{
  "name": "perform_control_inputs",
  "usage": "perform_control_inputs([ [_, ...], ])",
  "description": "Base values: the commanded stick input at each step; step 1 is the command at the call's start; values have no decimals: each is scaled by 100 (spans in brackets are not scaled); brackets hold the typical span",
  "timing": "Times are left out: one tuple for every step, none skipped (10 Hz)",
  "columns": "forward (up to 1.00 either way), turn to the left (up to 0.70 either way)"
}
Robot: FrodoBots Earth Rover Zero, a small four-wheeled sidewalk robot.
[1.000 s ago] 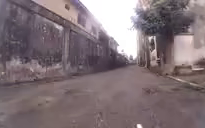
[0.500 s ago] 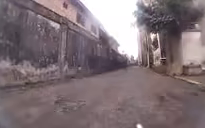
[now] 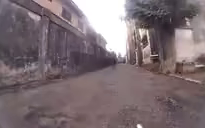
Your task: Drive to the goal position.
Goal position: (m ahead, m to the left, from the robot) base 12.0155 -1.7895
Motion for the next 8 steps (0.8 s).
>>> perform_control_inputs([
  [100, 1],
  [100, 1],
  [100, 1],
  [100, -18],
  [100, -39],
  [100, -39],
  [100, -39],
  [100, -39],
])
